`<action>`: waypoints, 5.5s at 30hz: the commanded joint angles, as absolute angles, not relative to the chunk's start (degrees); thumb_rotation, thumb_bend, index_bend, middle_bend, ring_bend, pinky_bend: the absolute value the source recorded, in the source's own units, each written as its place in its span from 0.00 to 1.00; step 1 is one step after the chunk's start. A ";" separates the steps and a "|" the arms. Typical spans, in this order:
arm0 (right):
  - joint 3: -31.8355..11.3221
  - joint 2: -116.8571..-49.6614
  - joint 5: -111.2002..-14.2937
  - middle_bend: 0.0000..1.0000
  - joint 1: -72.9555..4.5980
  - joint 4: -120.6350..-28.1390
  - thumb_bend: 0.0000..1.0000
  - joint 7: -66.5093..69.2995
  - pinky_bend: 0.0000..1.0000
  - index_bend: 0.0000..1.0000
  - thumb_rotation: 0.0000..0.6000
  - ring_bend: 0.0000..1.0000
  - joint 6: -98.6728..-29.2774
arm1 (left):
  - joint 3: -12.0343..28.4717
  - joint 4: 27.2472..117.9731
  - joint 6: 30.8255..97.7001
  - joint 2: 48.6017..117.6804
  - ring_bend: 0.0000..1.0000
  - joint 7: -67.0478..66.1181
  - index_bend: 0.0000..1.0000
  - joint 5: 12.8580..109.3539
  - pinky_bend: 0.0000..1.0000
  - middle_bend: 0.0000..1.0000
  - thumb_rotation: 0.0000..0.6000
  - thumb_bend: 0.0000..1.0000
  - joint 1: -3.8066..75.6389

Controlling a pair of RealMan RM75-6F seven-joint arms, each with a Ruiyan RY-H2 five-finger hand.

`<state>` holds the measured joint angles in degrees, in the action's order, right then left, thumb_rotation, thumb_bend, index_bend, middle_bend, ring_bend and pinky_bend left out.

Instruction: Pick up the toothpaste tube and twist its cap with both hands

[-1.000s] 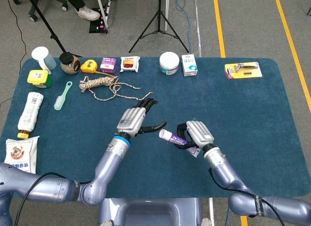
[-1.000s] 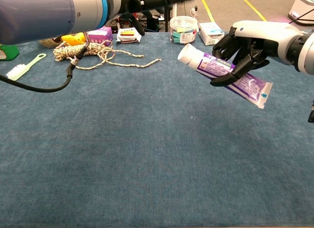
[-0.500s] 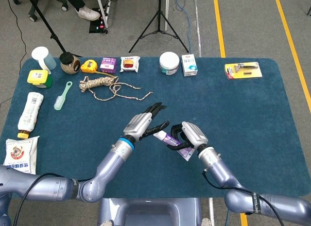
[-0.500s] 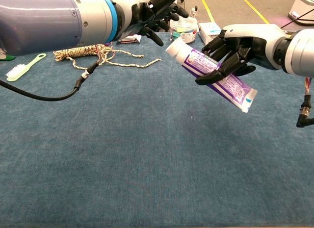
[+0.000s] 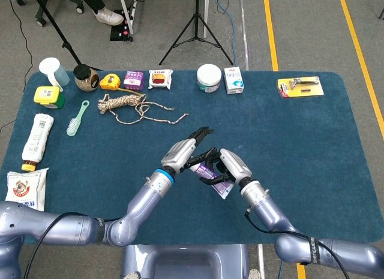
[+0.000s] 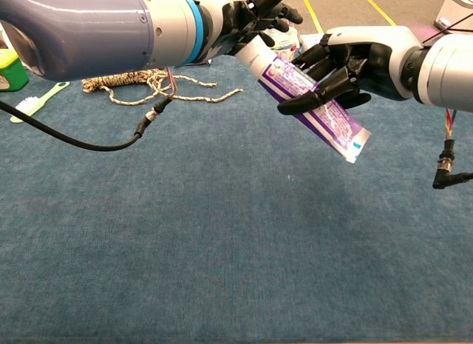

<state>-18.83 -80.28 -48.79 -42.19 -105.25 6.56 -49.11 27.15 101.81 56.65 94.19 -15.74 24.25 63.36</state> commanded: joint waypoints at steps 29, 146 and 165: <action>-20.13 -81.79 -62.21 0.92 -37.39 -102.39 0.30 24.25 1.00 0.84 1.00 1.00 -49.21 | 29.37 100.33 53.97 93.89 0.00 -6.42 0.00 25.89 0.15 0.00 0.00 0.02 62.15; -7.10 -76.77 -55.49 0.21 -43.65 -93.06 0.30 -11.36 0.36 0.05 0.59 0.34 -46.85 | 13.68 121.18 66.27 64.10 0.00 -7.73 0.00 46.55 0.15 0.00 0.00 0.02 44.69; -8.15 -73.12 -62.96 0.34 -33.69 -94.01 0.30 -1.56 0.46 0.31 0.64 0.45 -61.29 | 5.00 125.24 77.35 55.84 0.00 -13.29 0.08 55.40 0.15 0.01 0.00 0.04 31.08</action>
<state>-7.56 -73.60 -60.82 -36.62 -94.34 -4.40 -57.28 6.29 124.29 75.10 56.93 -11.34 54.64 32.99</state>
